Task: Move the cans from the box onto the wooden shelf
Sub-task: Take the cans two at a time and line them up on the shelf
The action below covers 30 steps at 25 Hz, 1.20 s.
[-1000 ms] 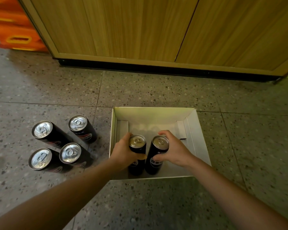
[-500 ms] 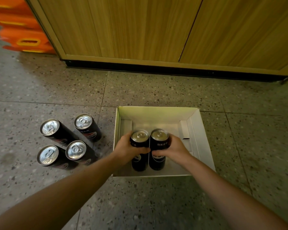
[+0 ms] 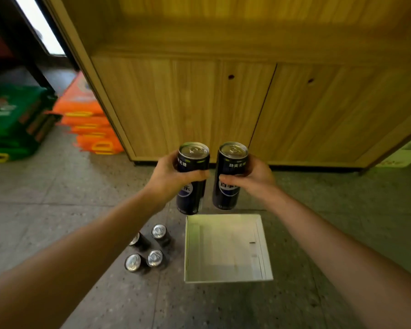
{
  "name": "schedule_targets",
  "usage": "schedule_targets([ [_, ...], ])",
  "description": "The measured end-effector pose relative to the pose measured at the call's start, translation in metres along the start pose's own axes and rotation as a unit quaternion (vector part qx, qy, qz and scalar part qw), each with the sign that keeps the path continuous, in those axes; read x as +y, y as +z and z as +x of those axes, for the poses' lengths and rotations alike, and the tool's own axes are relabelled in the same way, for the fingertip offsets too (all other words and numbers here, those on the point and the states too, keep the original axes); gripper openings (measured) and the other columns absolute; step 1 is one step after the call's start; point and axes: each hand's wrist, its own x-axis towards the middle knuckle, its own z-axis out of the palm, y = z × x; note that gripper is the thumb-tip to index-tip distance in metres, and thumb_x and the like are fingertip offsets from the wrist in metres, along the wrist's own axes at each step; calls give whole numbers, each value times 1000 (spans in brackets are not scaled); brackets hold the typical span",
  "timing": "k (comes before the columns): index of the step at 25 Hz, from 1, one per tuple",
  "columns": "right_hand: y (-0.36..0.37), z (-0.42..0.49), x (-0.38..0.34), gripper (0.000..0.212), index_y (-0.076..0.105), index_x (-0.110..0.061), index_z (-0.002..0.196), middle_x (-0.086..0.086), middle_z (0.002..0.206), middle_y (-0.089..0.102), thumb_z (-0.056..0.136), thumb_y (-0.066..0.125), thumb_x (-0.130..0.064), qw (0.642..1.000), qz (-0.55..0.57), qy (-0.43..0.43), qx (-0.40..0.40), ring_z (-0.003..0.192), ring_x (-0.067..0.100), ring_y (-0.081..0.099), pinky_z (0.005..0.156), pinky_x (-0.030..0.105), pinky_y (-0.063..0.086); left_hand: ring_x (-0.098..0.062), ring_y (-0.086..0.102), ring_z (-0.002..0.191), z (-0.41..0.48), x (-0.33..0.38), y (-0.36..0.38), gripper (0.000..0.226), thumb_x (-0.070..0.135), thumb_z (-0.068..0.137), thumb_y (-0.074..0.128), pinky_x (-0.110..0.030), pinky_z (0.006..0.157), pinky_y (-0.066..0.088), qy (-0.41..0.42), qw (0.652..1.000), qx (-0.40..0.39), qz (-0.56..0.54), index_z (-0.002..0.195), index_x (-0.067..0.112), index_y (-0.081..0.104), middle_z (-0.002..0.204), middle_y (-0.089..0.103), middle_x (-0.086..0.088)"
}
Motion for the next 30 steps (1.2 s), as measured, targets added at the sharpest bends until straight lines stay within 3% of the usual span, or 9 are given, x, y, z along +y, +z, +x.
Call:
schedule_targets([
  [1,-6,-6,-38,54,56,-8,114,-5,97,59,65,77,-3,1000,1,-5,-10,91,9,57,68,6,45,5,61,77,-8,37,-7,37,9,66,77,-13,63,43,5,1000,-3,0,94,26,59,88,65,13],
  [3,-18,-17,-115,56,55,-10,116,-3,103,60,65,78,-7,1000,-6,-21,-14,99,13,57,82,21,46,11,62,69,-21,111,-21,34,10,69,75,-8,56,44,24,1000,0,-12,89,30,57,85,63,16],
  [5,-30,-29,-193,61,53,-12,118,2,113,62,63,80,-12,999,-12,-45,6,104,15,56,94,34,44,9,60,72,-37,189,-35,35,11,70,75,-10,59,43,43,999,12,-27,89,32,55,86,62,17],
  [10,-60,-58,-365,66,48,-11,122,-4,107,55,64,80,-11,995,-9,-85,44,102,8,48,89,26,37,0,58,93,-64,356,-66,43,15,66,77,-24,79,45,93,993,62,-41,99,30,56,97,64,14],
  [15,-83,-72,-491,65,50,-14,120,2,119,60,63,81,-15,987,-24,-134,90,102,6,49,88,24,39,1,60,90,-78,482,-91,42,14,64,80,-21,75,45,149,986,77,-27,94,33,57,95,66,14],
  [22,-105,-66,-561,67,52,-13,119,4,120,61,60,82,-15,969,-10,-184,164,103,8,52,83,18,42,-2,60,83,-65,562,-83,38,17,65,80,-18,66,43,201,977,65,-19,87,34,53,87,63,14],
  [25,-123,-43,-570,65,53,-15,116,-1,113,62,59,83,-17,967,-4,-190,171,98,7,53,80,18,42,-2,59,81,-37,579,-68,40,17,64,81,-26,74,46,196,977,75,-27,85,35,52,86,62,15],
  [28,-150,-6,-579,57,55,-25,108,-13,101,59,60,83,-15,966,18,-197,167,97,6,55,83,23,42,0,56,79,5,599,-51,41,18,62,82,-26,74,44,192,976,98,-41,85,34,52,84,60,17],
  [30,-172,25,-589,54,51,-37,96,-21,92,57,59,83,-15,967,27,-203,151,89,0,56,77,16,42,-1,56,80,38,613,-39,42,19,61,82,-22,69,43,194,972,117,-53,88,33,53,84,60,17],
])
